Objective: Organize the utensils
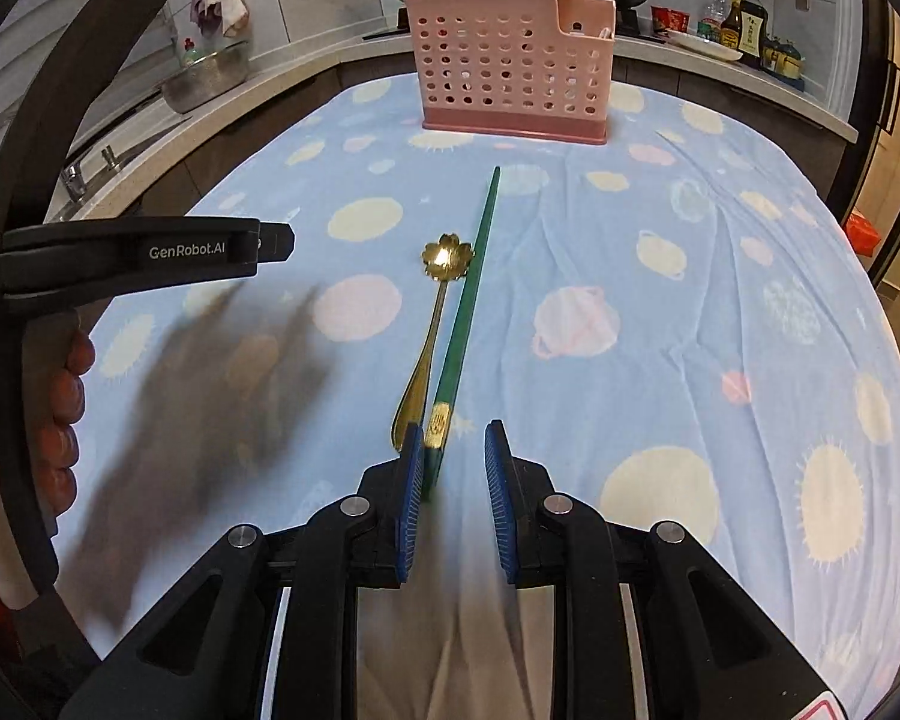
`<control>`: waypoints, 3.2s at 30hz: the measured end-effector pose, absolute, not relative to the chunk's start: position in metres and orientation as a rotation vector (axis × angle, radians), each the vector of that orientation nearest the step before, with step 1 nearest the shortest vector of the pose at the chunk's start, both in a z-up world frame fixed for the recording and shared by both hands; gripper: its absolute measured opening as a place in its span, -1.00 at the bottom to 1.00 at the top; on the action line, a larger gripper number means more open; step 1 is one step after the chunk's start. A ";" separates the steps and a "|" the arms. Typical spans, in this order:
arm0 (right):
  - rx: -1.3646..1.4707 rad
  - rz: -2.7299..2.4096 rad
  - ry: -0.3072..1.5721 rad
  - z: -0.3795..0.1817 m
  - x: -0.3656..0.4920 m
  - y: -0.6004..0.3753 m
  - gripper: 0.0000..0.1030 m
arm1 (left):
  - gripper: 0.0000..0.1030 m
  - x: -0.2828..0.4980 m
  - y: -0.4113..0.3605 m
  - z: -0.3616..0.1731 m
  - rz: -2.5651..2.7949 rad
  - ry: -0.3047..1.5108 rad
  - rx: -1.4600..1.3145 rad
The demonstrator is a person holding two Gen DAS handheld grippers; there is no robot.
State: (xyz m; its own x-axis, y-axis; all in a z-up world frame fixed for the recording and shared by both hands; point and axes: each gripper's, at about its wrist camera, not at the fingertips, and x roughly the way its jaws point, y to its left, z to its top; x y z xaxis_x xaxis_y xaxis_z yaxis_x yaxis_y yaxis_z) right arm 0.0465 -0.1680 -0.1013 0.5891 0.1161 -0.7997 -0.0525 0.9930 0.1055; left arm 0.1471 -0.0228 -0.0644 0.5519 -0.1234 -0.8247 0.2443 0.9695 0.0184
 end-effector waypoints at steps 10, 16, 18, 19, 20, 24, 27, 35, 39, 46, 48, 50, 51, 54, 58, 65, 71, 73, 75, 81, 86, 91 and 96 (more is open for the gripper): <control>0.090 0.096 0.937 -0.106 0.051 -0.170 -0.69 | -0.01 0.126 -0.012 -0.079 -0.209 1.010 0.131; 0.088 0.089 0.927 -0.109 0.055 -0.172 -0.84 | 0.06 0.120 -0.021 -0.083 -0.228 1.019 0.139; 0.092 0.083 0.924 -0.109 0.054 -0.175 -0.86 | 0.07 0.120 -0.024 -0.084 -0.233 1.022 0.141; 0.093 0.076 0.922 -0.109 0.053 -0.177 -0.86 | 0.07 0.120 -0.025 -0.084 -0.234 1.023 0.140; 0.095 0.070 0.921 -0.109 0.053 -0.180 -0.87 | 0.07 0.120 -0.025 -0.084 -0.234 1.023 0.139; 0.118 0.043 0.920 -0.108 0.050 -0.192 -0.87 | 0.09 0.118 -0.028 -0.084 -0.237 1.026 0.132; 0.138 0.018 0.918 -0.107 0.046 -0.204 -0.87 | 0.17 0.115 -0.035 -0.083 -0.250 1.024 0.130; 0.182 -0.034 0.921 -0.106 0.033 -0.233 -0.87 | 0.30 0.093 -0.068 -0.081 -0.342 1.013 0.149; 0.192 -0.035 0.925 -0.107 0.028 -0.238 -0.87 | 0.24 0.087 -0.082 -0.088 -0.380 1.028 0.152; 0.197 -0.024 0.926 -0.108 0.025 -0.243 -0.87 | -0.01 0.083 -0.090 -0.093 -0.383 1.019 0.176; 0.197 -0.021 0.926 -0.109 0.025 -0.243 -0.87 | -0.09 0.082 -0.091 -0.093 -0.385 1.014 0.179; 0.197 -0.018 0.926 -0.110 0.025 -0.243 -0.87 | -0.11 0.082 -0.090 -0.093 -0.383 1.013 0.174; 0.197 -0.017 0.926 -0.110 0.025 -0.243 -0.87 | -0.13 0.082 -0.090 -0.093 -0.385 1.013 0.169; 0.198 -0.014 0.924 -0.109 0.024 -0.241 -0.87 | -0.13 0.086 -0.087 -0.091 -0.395 1.026 0.134; 0.202 -0.015 0.924 -0.109 0.024 -0.242 -0.87 | -0.13 0.089 -0.090 -0.092 -0.408 1.031 0.126; 0.199 -0.017 0.929 -0.109 0.025 -0.242 -0.87 | -0.39 0.088 -0.091 -0.093 -0.411 1.017 0.149; 0.192 -0.008 0.928 -0.108 0.025 -0.239 -0.87 | -0.80 0.087 -0.084 -0.092 -0.436 1.030 0.130; 0.188 -0.004 0.924 -0.106 0.024 -0.237 -0.87 | -0.80 0.086 -0.082 -0.091 -0.441 1.035 0.127; 0.188 0.000 0.919 -0.103 0.024 -0.236 -0.87 | -0.80 0.084 -0.080 -0.089 -0.440 1.032 0.127; 0.191 0.011 0.896 -0.091 0.023 -0.235 -0.86 | -0.80 0.082 -0.070 -0.075 -0.434 1.017 0.110; 0.198 0.025 0.859 -0.074 0.023 -0.234 -0.87 | -0.80 0.083 -0.060 -0.054 -0.416 0.970 0.096; 0.206 0.041 0.809 -0.052 0.025 -0.234 -0.87 | -0.80 0.086 -0.052 -0.033 -0.404 0.921 0.085; 0.191 0.045 0.752 -0.028 0.029 -0.234 -0.87 | -0.80 0.094 -0.047 -0.007 -0.398 0.857 0.076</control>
